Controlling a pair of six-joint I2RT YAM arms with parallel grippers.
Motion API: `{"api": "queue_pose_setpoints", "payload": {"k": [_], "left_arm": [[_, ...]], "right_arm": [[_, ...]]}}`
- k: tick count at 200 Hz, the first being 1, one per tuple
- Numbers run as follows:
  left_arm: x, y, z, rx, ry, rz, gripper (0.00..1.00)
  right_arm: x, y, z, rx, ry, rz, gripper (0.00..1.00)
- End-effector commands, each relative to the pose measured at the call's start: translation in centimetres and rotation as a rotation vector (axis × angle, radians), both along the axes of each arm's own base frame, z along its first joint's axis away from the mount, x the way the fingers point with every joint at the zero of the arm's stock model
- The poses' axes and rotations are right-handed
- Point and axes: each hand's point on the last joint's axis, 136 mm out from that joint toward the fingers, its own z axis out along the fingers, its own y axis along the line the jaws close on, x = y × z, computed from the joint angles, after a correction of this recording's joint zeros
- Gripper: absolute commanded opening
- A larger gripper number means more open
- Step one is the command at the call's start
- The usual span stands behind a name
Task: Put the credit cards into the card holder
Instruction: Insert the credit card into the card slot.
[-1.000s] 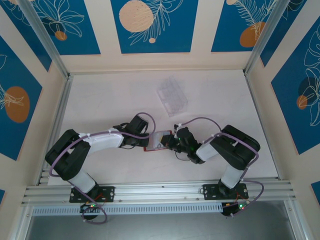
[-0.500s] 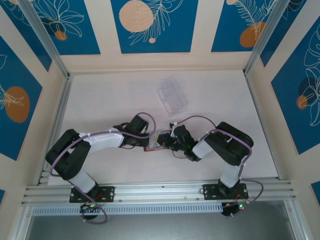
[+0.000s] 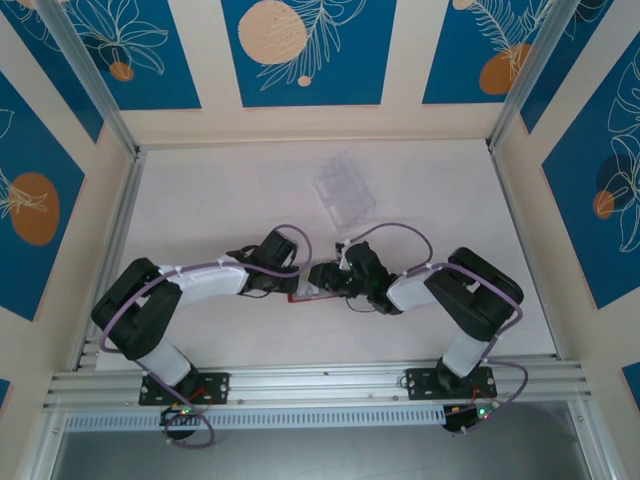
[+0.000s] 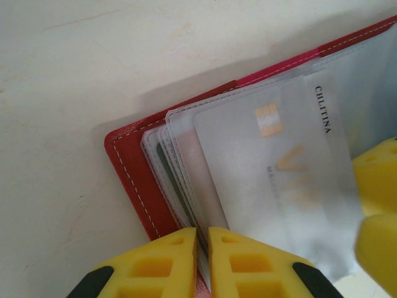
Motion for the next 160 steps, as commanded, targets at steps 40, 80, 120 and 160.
{"api": "queue_pose_setpoints", "payload": {"k": [40,80,120,160], "left_arm": [[-2.5,1.2,-2.9,0.069,0.094,-0.035,0.12],[-2.4,0.9,-2.9,0.059,0.091,-0.036,0.12],[-2.4,1.1,-2.8,0.064,0.088,-0.034,0.12],[-2.5,1.1,-3.1,0.067,0.091,-0.036,0.12]], "right_arm": [[-0.3,-3.2,0.8,-0.251,0.063,0.029,0.22],[0.8,-2.2,0.8,-0.327,0.076,0.086,0.0],[1.2,-2.2,-0.7,-0.418,0.106,0.079,0.0],[0.9,-2.6,-1.2,-0.454,0.096,0.058,0.0]]}}
